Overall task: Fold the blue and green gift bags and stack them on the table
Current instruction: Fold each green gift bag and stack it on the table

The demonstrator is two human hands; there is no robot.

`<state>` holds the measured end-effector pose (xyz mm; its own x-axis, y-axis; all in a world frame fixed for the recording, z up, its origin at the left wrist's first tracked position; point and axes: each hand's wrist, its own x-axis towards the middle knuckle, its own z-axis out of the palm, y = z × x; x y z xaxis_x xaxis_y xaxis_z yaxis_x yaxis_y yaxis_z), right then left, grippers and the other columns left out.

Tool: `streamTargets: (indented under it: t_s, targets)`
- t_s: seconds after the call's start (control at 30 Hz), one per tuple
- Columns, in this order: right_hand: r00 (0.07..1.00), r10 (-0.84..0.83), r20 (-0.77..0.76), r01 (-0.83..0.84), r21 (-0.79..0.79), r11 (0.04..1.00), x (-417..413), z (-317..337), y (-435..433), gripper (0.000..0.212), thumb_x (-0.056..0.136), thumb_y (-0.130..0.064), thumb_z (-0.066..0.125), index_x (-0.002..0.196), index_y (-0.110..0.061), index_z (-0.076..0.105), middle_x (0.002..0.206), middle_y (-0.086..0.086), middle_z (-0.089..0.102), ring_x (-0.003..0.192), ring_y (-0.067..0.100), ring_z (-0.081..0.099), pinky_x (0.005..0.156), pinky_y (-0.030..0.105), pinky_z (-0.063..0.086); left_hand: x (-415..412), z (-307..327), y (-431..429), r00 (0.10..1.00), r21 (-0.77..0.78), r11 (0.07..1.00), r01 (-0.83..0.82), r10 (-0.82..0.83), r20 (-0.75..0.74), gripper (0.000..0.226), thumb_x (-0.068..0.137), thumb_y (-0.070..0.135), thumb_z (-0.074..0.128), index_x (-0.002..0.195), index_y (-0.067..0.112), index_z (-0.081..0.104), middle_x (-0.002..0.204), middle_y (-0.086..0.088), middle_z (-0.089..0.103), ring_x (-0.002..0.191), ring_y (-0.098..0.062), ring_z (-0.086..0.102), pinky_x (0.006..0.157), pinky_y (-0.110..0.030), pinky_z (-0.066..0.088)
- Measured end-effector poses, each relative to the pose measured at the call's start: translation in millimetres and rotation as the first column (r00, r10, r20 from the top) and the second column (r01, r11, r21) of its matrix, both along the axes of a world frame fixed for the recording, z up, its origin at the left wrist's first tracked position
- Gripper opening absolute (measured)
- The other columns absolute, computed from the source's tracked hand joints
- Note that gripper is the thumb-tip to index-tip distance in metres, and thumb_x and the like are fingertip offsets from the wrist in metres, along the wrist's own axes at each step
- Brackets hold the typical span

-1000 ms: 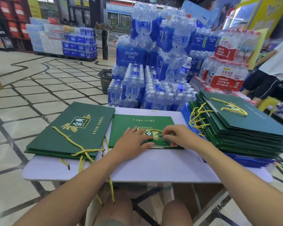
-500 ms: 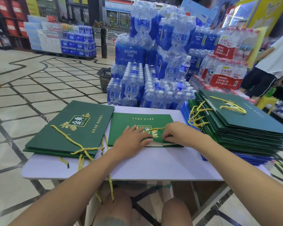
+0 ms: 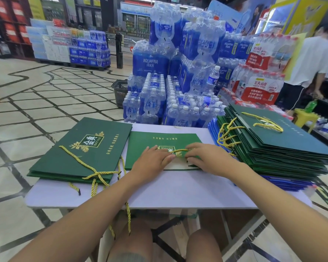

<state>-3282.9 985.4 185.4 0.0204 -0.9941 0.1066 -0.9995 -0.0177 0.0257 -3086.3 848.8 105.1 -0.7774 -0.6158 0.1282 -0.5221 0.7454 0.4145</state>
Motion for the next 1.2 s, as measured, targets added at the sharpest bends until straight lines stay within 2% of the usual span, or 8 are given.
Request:
streamTargets:
  t_s: [0.13, 0.3, 0.47, 0.67, 0.73, 0.93, 1.07, 1.2]
  targets:
    - [0.936, -0.142, 0.321, 0.266, -0.382, 0.885, 7, -13, 19, 0.014, 0.095, -0.041, 0.065, 0.090, -0.031, 0.073, 0.085, -0.014, 0.063, 0.065, 0.006, 0.059, 0.060, 0.033, 0.049, -1, 4, 3, 0.996, 0.088, 0.995, -0.039, 0.045, -0.075, 0.052, 0.107, 0.059, 0.024, 0.114, 0.030, 0.066, 0.123, 0.006, 0.069, 0.145, -0.031, 0.041, 0.123, -0.055, 0.021]
    - [0.597, -0.334, 0.729, 0.496, -0.009, 0.868, 39, -23, 17, 0.030, 0.096, -0.036, 0.064, 0.072, -0.020, 0.074, 0.057, -0.003, 0.069, 0.042, 0.012, 0.058, 0.051, 0.025, 0.046, 0, 7, 5, 0.994, 0.093, 0.995, -0.040, 0.049, -0.098, 0.052, 0.108, 0.058, 0.026, 0.123, 0.029, 0.067, 0.131, 0.006, 0.068, 0.147, -0.033, 0.040, 0.122, -0.056, 0.022]
    - [0.439, -0.311, 0.843, 0.574, 0.004, 0.819, 51, -33, 2, 0.032, 0.093, -0.028, 0.067, 0.063, -0.016, 0.071, 0.054, 0.001, 0.067, 0.044, 0.011, 0.061, 0.053, 0.022, 0.047, -1, 1, 1, 0.993, 0.069, 0.997, -0.042, 0.049, -0.103, 0.065, 0.102, 0.072, 0.016, 0.122, 0.036, 0.066, 0.127, 0.012, 0.069, 0.139, -0.032, 0.049, 0.121, -0.059, 0.025]
    - [-0.004, -0.404, 0.915, 0.507, 0.350, 0.788, 58, -29, -3, 0.016, 0.092, -0.019, 0.068, 0.077, -0.011, 0.070, 0.052, -0.004, 0.055, 0.038, 0.006, 0.043, 0.041, 0.018, 0.029, -5, -5, -7, 0.997, 0.032, 0.999, -0.034, 0.036, -0.075, 0.070, 0.099, 0.074, 0.010, 0.128, 0.039, 0.064, 0.132, 0.016, 0.066, 0.133, -0.024, 0.054, 0.118, -0.062, 0.028]
    - [0.040, -0.460, 0.887, 0.463, 0.391, 0.796, 58, -25, 0, 0.019, 0.094, -0.023, 0.066, 0.089, -0.007, 0.074, 0.050, -0.005, 0.057, 0.038, 0.006, 0.043, 0.041, 0.017, 0.030, -4, -4, -4, 0.998, -0.021, 1.000, 0.002, -0.004, -0.064, 0.066, 0.101, 0.072, 0.015, 0.130, 0.040, 0.064, 0.135, 0.017, 0.064, 0.133, -0.021, 0.054, 0.119, -0.062, 0.027]
    - [0.700, -0.483, 0.526, 0.492, 0.136, 0.860, 36, 15, 2, 0.052, 0.096, -0.054, 0.056, 0.068, -0.014, 0.075, 0.057, -0.002, 0.065, 0.052, 0.013, 0.058, 0.055, 0.025, 0.043, 10, 35, 4, 1.000, -0.087, 0.996, -0.001, 0.000, -0.019, 0.067, 0.100, 0.069, 0.039, 0.157, 0.036, 0.036, 0.164, 0.008, 0.036, 0.155, -0.016, 0.021, 0.127, -0.055, 0.011]
    - [0.832, -0.362, 0.421, 0.395, 0.009, 0.918, 26, 18, -26, 0.022, 0.093, -0.044, 0.064, 0.087, -0.026, 0.075, 0.083, -0.008, 0.071, 0.083, 0.015, 0.065, 0.074, 0.033, 0.054, 34, 53, -16, 0.976, -0.157, 0.987, -0.026, 0.059, 0.208, 0.083, 0.095, 0.076, 0.041, 0.162, 0.030, 0.025, 0.169, 0.005, 0.026, 0.158, -0.018, 0.014, 0.128, -0.052, 0.009]
    - [0.917, -0.320, 0.238, 0.297, 0.127, 0.946, 18, -6, -63, 0.039, 0.094, -0.043, 0.067, 0.131, -0.027, 0.067, 0.130, -0.005, 0.066, 0.116, 0.020, 0.061, 0.095, 0.041, 0.053, 46, 38, -10, 0.949, -0.108, 0.994, 0.008, 0.027, 0.314, 0.100, 0.088, 0.086, 0.039, 0.164, 0.023, 0.021, 0.171, 0.000, 0.019, 0.158, -0.019, 0.014, 0.129, -0.048, 0.011]
